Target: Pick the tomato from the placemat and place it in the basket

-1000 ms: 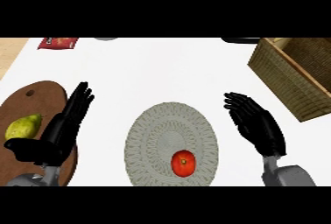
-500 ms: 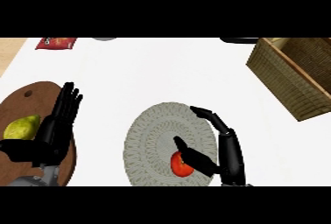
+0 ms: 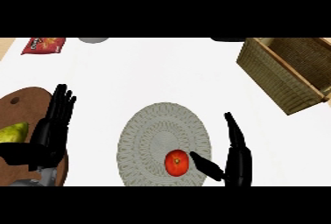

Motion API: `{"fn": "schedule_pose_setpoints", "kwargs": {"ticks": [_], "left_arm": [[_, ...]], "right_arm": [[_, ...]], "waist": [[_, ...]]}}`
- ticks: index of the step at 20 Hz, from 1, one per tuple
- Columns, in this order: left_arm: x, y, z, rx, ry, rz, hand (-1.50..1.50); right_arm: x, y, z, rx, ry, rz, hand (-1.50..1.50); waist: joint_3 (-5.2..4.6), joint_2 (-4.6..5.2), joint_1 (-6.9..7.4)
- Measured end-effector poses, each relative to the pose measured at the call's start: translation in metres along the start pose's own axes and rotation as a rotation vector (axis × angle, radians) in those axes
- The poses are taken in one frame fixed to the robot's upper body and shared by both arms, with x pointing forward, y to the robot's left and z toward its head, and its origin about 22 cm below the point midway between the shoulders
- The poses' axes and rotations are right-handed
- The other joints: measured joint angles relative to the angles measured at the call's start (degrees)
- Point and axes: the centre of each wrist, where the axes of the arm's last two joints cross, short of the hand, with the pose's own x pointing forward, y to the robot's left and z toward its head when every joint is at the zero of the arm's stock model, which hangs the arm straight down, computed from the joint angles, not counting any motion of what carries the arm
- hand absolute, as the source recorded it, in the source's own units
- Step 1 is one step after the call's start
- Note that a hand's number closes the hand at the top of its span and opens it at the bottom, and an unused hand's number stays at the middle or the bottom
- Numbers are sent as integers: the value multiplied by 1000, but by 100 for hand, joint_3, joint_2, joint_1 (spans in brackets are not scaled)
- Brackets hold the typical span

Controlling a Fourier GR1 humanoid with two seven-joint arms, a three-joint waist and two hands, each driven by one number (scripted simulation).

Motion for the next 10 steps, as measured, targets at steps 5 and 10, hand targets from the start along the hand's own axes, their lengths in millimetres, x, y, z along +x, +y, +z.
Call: {"fn": "schedule_pose_setpoints", "kwargs": {"ticks": [5,10], "left_arm": [[-1,-1,1,8,-5,0,0],[-1,-4,2,-4,-7,3,0]], "right_arm": [[-14,-7,11,77,121,199,-150],[15,-6,22,192,207,306,-150]], "waist": [[-20,23,-22],[-3,33,101]]}}
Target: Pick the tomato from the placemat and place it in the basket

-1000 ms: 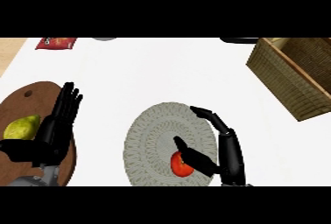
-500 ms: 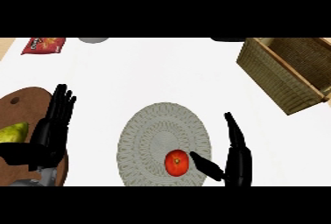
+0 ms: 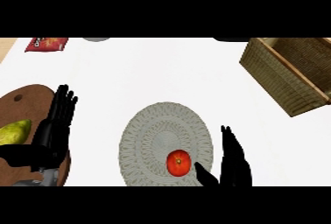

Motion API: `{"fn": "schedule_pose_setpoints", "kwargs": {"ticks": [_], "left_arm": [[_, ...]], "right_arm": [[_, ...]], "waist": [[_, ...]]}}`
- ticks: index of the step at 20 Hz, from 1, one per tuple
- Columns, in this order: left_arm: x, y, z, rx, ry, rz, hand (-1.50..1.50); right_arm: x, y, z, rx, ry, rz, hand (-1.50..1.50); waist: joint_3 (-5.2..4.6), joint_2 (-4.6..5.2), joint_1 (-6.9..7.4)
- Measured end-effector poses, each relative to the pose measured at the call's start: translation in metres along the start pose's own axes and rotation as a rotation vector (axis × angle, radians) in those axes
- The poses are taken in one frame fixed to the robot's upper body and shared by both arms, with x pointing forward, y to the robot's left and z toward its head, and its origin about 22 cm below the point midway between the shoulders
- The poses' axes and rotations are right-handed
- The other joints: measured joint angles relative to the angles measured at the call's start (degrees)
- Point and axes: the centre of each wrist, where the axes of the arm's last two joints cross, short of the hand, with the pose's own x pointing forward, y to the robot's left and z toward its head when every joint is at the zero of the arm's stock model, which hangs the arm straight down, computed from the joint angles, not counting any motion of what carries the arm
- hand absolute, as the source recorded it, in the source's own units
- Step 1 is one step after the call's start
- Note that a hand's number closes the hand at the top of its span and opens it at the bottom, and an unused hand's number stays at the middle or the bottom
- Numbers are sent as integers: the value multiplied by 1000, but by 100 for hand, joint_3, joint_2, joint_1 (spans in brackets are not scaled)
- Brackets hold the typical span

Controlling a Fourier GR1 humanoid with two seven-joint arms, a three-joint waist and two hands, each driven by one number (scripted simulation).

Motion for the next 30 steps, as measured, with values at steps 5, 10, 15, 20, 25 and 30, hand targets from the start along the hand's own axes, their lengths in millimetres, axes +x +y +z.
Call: {"fn": "schedule_pose_setpoints", "kwargs": {"ticks": [5,10,15,20,25,30], "left_arm": [[0,-3,0,-18,0,6,0],[-2,-6,2,-28,0,18,0],[-4,-11,2,-41,-3,22,0],[-6,-14,4,-48,-11,25,0],[-3,-16,3,-47,-13,23,0],[-1,-23,1,-53,-14,33,0]], "right_arm": [[47,-16,23,59,39,68,-150],[73,-36,39,53,35,155,-150],[81,-48,49,40,38,202,-150],[81,-53,51,34,51,240,-150],[82,-54,52,36,50,261,-150],[82,-50,52,52,39,271,-150]], "waist": [[37,11,102],[63,37,187],[81,67,225],[95,87,260],[105,92,276],[112,103,300]]}}
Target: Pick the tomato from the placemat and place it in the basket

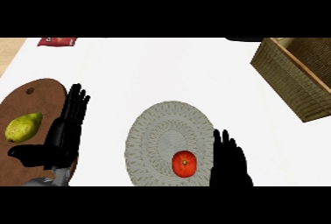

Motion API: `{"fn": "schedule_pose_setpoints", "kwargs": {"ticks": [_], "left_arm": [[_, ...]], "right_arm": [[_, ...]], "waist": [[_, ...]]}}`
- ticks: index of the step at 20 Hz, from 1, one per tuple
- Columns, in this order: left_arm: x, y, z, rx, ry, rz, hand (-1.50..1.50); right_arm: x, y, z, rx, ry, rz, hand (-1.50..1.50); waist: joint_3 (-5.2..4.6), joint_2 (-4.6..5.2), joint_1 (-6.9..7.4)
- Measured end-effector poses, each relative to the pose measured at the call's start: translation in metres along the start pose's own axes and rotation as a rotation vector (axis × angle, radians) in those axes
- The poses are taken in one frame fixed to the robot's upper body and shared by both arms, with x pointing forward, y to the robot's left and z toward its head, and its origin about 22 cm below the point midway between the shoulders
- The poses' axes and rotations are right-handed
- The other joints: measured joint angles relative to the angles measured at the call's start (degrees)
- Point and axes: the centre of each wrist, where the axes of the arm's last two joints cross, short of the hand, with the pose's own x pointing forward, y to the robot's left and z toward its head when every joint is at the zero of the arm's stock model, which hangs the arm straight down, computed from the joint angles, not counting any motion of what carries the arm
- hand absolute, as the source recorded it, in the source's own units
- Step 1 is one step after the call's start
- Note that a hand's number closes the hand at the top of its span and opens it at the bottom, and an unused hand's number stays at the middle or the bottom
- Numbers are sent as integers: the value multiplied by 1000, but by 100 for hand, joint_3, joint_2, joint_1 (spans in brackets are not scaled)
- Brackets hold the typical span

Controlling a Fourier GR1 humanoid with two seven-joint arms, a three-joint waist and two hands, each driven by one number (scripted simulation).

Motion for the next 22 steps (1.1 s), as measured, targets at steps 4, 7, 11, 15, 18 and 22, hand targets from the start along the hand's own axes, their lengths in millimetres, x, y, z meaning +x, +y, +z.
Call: {"fn": "schedule_pose_setpoints", "kwargs": {"ticks": [4,7,11,15,18,22], "left_arm": [[1,-1,-1,-3,0,-3,0],[3,2,-5,-6,4,-3,0],[0,3,-4,-8,1,-7,0],[1,3,-4,-2,0,-4,0],[-1,3,-1,-7,2,-11,0],[-2,0,-2,-3,0,-9,0]], "right_arm": [[2,6,-1,-3,2,24,-150],[4,9,-3,-11,4,35,-150],[6,14,-7,-9,9,43,-150],[5,18,-8,-1,17,45,-150],[5,21,-12,6,28,48,-150],[4,27,-14,33,40,53,-150]], "waist": [[1,2,8],[1,6,9],[3,8,26],[5,6,22],[6,6,37],[6,8,21]]}}
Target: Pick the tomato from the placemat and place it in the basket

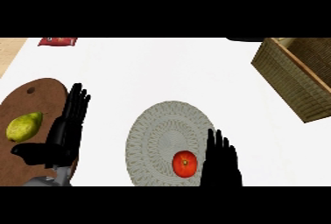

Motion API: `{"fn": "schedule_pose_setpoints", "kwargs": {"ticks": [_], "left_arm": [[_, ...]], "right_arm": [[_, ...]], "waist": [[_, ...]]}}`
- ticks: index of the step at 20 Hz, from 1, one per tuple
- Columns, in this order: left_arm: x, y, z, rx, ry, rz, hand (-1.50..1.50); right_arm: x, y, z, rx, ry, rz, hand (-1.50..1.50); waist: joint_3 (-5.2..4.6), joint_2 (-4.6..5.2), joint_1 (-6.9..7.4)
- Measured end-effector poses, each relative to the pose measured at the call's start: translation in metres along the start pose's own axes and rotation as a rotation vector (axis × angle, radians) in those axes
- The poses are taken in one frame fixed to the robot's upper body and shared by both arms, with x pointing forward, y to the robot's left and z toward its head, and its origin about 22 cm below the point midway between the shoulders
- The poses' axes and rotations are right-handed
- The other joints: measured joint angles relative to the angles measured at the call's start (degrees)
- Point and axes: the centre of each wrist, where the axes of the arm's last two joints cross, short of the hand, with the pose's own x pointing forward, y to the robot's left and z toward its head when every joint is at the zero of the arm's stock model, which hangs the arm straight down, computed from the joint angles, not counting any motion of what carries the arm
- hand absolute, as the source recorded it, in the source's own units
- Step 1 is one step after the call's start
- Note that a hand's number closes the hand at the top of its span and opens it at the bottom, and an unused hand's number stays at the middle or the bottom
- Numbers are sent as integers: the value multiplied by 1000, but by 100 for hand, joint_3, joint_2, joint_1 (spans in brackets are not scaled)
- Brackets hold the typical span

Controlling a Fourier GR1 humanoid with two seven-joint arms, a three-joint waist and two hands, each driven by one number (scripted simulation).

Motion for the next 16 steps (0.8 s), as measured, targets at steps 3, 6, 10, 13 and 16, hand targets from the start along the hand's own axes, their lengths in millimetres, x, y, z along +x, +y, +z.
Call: {"fn": "schedule_pose_setpoints", "kwargs": {"ticks": [3,6,10,13,16], "left_arm": [[-1,5,0,0,-3,5,0],[1,6,2,-6,-1,3,0],[-1,9,1,-1,0,0,0],[-2,9,2,-3,-1,-3,0],[1,7,2,-3,-5,4,0]], "right_arm": [[-1,5,-3,20,11,4,-150],[0,10,-9,30,17,5,-150],[0,14,-11,45,21,2,-150],[1,19,-11,54,17,7,-150],[1,26,-12,61,19,12,-150]], "waist": [[0,2,10],[2,1,29],[3,-1,11],[4,-3,9],[5,-5,17]]}}
